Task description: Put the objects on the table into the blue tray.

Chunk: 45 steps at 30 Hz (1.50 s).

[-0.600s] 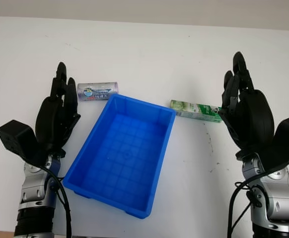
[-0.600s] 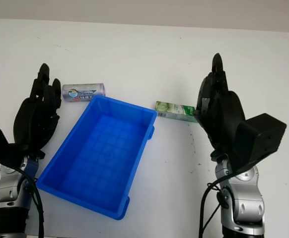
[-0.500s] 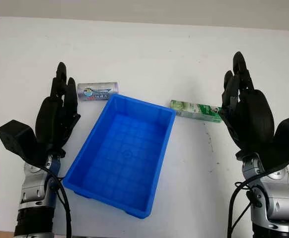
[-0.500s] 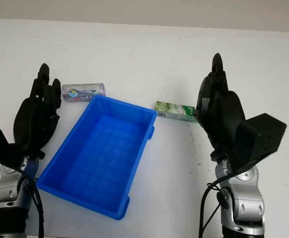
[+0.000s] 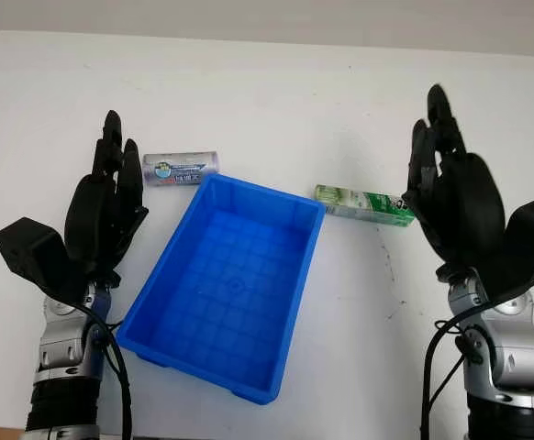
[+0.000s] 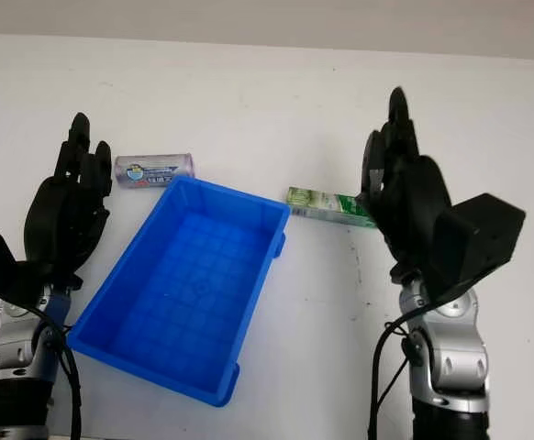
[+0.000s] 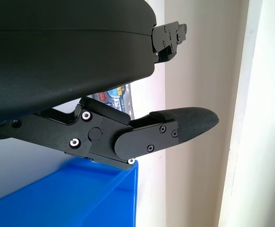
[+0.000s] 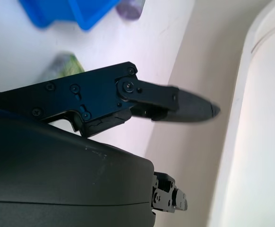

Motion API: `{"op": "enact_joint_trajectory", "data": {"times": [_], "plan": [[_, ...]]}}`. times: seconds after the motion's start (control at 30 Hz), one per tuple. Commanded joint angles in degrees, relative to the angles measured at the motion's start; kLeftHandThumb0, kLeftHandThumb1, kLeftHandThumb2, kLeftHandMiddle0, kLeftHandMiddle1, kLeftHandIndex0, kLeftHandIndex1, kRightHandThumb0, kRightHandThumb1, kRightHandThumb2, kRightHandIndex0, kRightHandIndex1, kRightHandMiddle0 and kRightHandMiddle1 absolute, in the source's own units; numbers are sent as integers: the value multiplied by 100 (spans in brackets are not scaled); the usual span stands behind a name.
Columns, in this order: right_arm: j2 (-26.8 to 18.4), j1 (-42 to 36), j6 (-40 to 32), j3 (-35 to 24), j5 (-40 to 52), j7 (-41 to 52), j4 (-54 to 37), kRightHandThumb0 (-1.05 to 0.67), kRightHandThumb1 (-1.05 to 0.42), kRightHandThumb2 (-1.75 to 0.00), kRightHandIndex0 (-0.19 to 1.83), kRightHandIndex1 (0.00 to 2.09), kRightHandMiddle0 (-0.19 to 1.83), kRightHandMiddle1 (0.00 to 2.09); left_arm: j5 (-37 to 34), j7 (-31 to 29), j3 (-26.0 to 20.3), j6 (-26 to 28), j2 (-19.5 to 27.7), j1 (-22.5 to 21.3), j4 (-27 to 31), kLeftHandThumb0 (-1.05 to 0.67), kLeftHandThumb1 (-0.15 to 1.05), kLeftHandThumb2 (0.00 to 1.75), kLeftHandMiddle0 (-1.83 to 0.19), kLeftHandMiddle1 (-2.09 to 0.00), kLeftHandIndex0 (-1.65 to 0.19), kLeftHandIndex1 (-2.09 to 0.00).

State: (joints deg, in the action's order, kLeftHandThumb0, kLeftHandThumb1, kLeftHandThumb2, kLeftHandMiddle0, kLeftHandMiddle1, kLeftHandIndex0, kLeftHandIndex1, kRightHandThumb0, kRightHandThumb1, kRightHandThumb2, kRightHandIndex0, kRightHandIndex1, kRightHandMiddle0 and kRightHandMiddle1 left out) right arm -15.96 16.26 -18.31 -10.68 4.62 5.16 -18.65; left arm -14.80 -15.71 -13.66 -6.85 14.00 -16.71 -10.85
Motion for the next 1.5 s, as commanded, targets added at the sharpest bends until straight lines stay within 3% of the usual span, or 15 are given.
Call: {"op": "enact_joint_trajectory", "data": {"times": [0.0, 0.07, 0.17, 0.3, 0.47, 0.6, 0.9, 1.1, 1.2, 1.23, 1.27, 1.33, 1.37, 1.4, 1.47], "plan": [[-422, 274, -103, -8, -226, 102, -174, -63, -103, -13, -2, 9, -4, 17, 44, -9, -39, -58, 104, -3, 76, -70, 105, 63, 19, -1, 18, -3], [-733, 479, -373, 106, -577, 143, -201, -53, -91, -6, 9, 15, -14, 67, 61, -15, -48, -53, 145, 4, 83, -70, 105, 63, 19, -1, 18, -4], [-1252, 670, -143, 467, -1425, 161, 80, -48, -80, -4, 26, 24, -5, 85, 64, 8, -53, -11, 161, 24, 111, -69, 105, 64, 19, 0, 18, -4], [-1819, 772, 299, 1057, -2619, 219, 554, -57, -74, -5, 37, 26, 13, 67, 69, 13, -29, 2, 171, 38, 116, -69, 105, 64, 19, -1, 18, -5], [-1965, 867, 578, 1527, -3262, 454, 1036, -53, -69, -5, 37, 22, 26, 38, 94, 26, -16, -21, 168, 13, 63, -70, 105, 63, 19, -2, 18, -5], [-2025, 858, 737, 1758, -3543, 719, 1312, -60, -73, -6, 33, 17, 30, 23, 77, 61, -15, 9, 140, 27, 107, -70, 105, 63, 19, -2, 18, -5], [-1917, 840, 785, 2093, -3690, 1143, 1787, -55, -78, -7, 34, 13, 31, 9, 109, 66, 0, -45, 149, 5, 71, -70, 105, 63, 19, -3, 18, -5], [-1990, 827, 1270, 2352, -3893, 1159, 2221, -55, -84, -7, 36, 13, 36, 9, 124, 86, -1, -32, 153, -61, 27, -70, 105, 64, 19, -3, 17, -6], [-2136, 873, 1641, 2636, -4483, 797, 2490, -51, -86, -6, 53, 33, 49, 11, 133, 86, 7, -19, 152, -84, 21, -70, 105, 63, 19, -3, 17, -6], [-2189, 896, 1746, 2745, -4749, 644, 2571, -52, -87, -6, 42, 79, 56, 11, 134, 81, 10, -27, 151, -87, 21, -70, 105, 63, 19, -3, 17, -6], [-2232, 916, 1927, 2833, -4993, 369, 2684, -51, -88, -6, 25, 108, 61, 12, 131, 73, 12, -39, 148, -93, 13, -70, 105, 64, 19, -3, 17, -6], [-2272, 950, 2156, 2953, -5393, -117, 2877, -49, -88, -6, 15, 164, 73, 25, 121, 39, 12, -80, 153, -101, -21, -70, 105, 64, 19, -3, 18, -5], [-2299, 976, 2230, 3018, -5608, -349, 2961, -48, -88, -5, 21, 186, 68, 56, 116, 21, 11, -89, 157, -105, -35, -70, 105, 64, 19, -3, 18, -5], [-2325, 995, 2300, 3068, -5804, -584, 3038, -50, -90, -6, 38, 200, 56, 111, 120, 14, 9, -102, 160, -107, -45, -70, 105, 64, 19, -2, 18, -5], [-2374, 1040, 2389, 3169, -6163, -989, 3162, -54, -92, -6, 66, 207, 47, 177, 118, 14, 0, -115, 155, -117, -66, -70, 105, 64, 19, -3, 18, -5]]}}
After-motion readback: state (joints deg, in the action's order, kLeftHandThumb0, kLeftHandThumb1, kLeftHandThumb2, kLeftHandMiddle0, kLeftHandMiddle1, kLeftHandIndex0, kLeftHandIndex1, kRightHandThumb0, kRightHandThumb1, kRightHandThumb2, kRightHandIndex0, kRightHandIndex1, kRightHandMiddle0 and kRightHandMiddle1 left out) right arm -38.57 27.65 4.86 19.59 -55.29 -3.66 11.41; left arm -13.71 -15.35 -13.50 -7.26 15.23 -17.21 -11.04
